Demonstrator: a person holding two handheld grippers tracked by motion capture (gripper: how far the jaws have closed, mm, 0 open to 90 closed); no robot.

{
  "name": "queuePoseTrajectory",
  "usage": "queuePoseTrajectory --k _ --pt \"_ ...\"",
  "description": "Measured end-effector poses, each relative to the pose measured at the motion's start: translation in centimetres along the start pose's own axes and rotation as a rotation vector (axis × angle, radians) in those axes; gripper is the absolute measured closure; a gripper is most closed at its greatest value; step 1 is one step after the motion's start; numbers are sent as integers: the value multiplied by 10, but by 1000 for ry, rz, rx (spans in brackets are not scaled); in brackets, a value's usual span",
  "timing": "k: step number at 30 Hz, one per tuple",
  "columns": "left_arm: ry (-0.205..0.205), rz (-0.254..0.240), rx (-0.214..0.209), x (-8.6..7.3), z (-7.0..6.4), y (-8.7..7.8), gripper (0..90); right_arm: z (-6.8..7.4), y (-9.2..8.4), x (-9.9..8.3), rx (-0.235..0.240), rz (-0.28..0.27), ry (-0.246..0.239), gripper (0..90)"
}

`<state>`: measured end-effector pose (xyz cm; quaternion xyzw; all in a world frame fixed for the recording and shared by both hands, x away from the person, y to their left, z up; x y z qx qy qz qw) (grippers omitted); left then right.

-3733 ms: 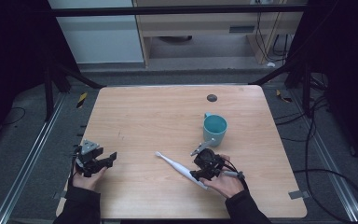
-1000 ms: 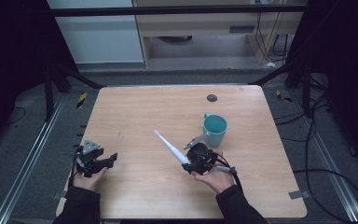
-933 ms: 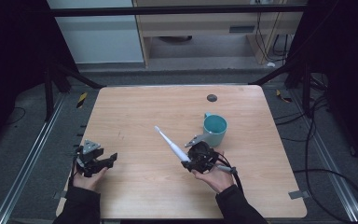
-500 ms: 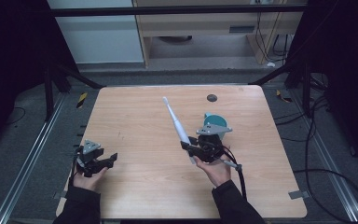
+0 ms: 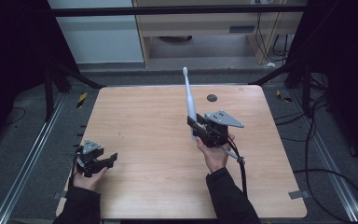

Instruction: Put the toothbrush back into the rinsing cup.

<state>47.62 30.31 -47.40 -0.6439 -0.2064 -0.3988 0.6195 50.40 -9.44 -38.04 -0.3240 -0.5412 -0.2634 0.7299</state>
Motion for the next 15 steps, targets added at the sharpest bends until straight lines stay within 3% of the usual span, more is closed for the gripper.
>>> queuePoseTrajectory --k 10,15 --pt "1 0 0 0 0 0 364 -32 3 16 -133 -90 22 663" --pt "1 -1 1 0 0 0 364 -42 4 16 -180 -102 31 663"
Point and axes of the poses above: each handheld gripper's, and its own axes: y roughly forward along the jaws, x roughly out of its top, z roughly to its left, the point moved 1 cm from there along y, roughly forward along the jaws, and after that the axes turned 8 degrees about x, right-handed, at the moved point
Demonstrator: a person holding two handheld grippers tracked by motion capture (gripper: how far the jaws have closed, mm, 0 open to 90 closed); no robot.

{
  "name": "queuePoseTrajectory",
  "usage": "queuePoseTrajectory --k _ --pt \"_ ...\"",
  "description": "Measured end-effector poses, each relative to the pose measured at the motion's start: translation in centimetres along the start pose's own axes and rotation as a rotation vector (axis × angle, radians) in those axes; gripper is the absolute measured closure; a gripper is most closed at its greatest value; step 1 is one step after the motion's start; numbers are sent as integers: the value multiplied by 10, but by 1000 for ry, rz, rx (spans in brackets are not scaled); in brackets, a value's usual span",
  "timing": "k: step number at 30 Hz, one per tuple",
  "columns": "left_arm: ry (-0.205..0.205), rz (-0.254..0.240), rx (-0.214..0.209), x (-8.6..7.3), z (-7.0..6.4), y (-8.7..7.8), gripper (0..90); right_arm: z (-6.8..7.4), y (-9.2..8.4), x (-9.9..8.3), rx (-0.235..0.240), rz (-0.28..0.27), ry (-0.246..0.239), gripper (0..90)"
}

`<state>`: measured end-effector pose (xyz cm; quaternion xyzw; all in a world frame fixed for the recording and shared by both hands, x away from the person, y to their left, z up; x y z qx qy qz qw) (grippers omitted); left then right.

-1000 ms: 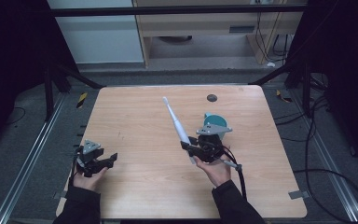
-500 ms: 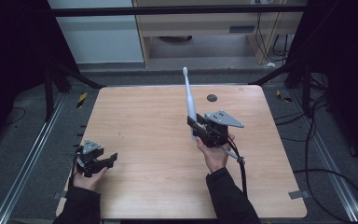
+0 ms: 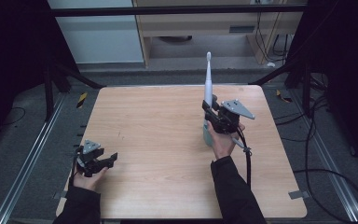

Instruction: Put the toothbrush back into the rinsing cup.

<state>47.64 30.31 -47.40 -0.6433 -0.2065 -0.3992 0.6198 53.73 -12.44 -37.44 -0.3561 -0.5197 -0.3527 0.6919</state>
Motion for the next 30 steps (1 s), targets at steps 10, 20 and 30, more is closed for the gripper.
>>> queuePoseTrajectory --k 10,20,30 --pt "-4 -4 2 0 0 0 364 -19 7 -6 -81 11 -3 663" --pt "-1 -7 3 0 0 0 364 -33 10 -18 -129 35 21 663" --pt "-1 -8 3 0 0 -1 364 -33 18 -32 -157 94 6 662"
Point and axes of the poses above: each handheld gripper's, and its own axes: y roughly forward along the jaws, x roughly out of its top, z roughly to its left, the point moved 1 cm from there along y, roughly forward along the jaws, and after that the axes turned 8 degrees about x, right-handed, at the moved point
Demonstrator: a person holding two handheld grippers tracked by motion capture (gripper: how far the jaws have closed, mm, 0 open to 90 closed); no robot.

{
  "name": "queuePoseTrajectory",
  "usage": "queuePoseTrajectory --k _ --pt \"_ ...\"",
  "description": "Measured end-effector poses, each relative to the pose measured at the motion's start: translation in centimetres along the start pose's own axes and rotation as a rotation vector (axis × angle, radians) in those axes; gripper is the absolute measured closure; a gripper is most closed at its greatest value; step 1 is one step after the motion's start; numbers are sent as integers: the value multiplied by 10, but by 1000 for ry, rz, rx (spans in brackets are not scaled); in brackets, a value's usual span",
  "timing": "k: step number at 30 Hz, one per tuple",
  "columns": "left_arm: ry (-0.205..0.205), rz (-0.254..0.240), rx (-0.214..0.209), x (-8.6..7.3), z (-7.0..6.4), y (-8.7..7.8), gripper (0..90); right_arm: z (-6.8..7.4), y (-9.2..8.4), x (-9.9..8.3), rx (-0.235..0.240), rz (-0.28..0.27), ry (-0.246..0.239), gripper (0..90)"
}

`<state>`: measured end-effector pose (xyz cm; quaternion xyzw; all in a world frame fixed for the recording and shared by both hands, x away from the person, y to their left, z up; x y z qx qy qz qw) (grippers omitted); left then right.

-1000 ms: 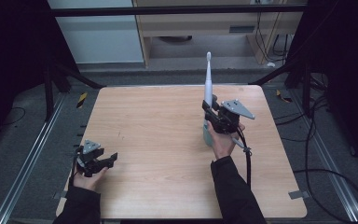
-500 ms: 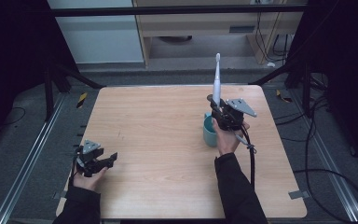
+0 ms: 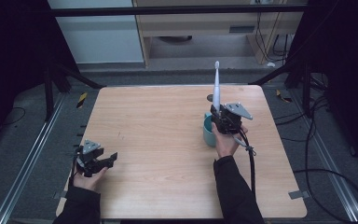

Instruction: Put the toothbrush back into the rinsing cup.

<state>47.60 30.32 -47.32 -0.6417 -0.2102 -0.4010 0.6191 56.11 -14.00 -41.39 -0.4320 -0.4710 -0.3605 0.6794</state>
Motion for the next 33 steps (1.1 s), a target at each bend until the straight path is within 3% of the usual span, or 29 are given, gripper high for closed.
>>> queuePoseTrajectory --k 12,29,33 --pt "-1 -1 -1 0 0 0 363 1 10 -12 -29 104 -25 661" --pt "5 3 -3 0 -1 0 364 -3 18 -23 -26 267 -69 658" --pt "1 3 -3 0 -1 0 364 -3 18 -23 -19 272 -71 656"
Point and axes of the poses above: each handheld gripper's, and its own axes: y roughly forward along the jaws, x roughly out of its top, z roughly to its left, the point moved 1 cm from there along y, roughly forward along the jaws, and after that the axes turned 8 degrees about x, right-handed, at the moved point
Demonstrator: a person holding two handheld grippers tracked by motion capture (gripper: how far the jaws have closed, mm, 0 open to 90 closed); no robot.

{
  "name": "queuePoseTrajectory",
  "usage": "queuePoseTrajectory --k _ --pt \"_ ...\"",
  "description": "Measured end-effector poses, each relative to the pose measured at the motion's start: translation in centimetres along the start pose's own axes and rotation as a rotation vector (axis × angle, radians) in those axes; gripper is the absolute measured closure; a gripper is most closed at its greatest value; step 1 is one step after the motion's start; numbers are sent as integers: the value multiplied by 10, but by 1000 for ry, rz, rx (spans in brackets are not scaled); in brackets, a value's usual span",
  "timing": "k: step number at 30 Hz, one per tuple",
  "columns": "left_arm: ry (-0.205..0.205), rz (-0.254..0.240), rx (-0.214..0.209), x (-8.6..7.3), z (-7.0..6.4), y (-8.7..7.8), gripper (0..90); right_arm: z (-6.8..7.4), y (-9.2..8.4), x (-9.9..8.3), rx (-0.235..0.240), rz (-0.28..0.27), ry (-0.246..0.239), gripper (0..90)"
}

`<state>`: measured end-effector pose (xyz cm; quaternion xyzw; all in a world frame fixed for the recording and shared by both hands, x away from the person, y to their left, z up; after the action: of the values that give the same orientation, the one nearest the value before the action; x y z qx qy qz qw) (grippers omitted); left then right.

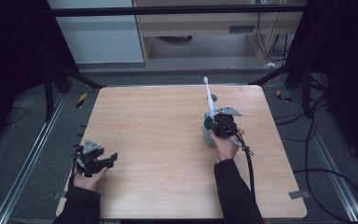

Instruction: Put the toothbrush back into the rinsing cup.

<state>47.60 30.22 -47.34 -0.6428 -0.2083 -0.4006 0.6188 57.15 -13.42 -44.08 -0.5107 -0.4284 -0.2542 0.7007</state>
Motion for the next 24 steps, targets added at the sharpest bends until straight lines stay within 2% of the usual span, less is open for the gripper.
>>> queuePoseTrajectory --k 16,18,20,24 --pt "0 1 0 0 0 0 364 -2 -3 1 14 20 -17 651" --pt "0 0 0 0 0 0 364 -1 -5 2 29 24 -9 602" --pt "0 0 0 0 0 0 364 0 -11 3 39 14 -19 514" --pt "1 1 -1 0 0 0 364 0 -28 9 59 -29 -30 353"
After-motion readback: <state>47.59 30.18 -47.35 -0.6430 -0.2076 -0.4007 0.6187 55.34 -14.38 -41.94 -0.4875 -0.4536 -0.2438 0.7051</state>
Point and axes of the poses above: each handheld gripper's, and its own axes: y roughly forward along the jaws, x roughly out of its top, z roughly to its left, the point moved 1 cm from there along y, roughly forward along the jaws, and after that the axes turned 8 degrees about x, right-handed, at the moved point
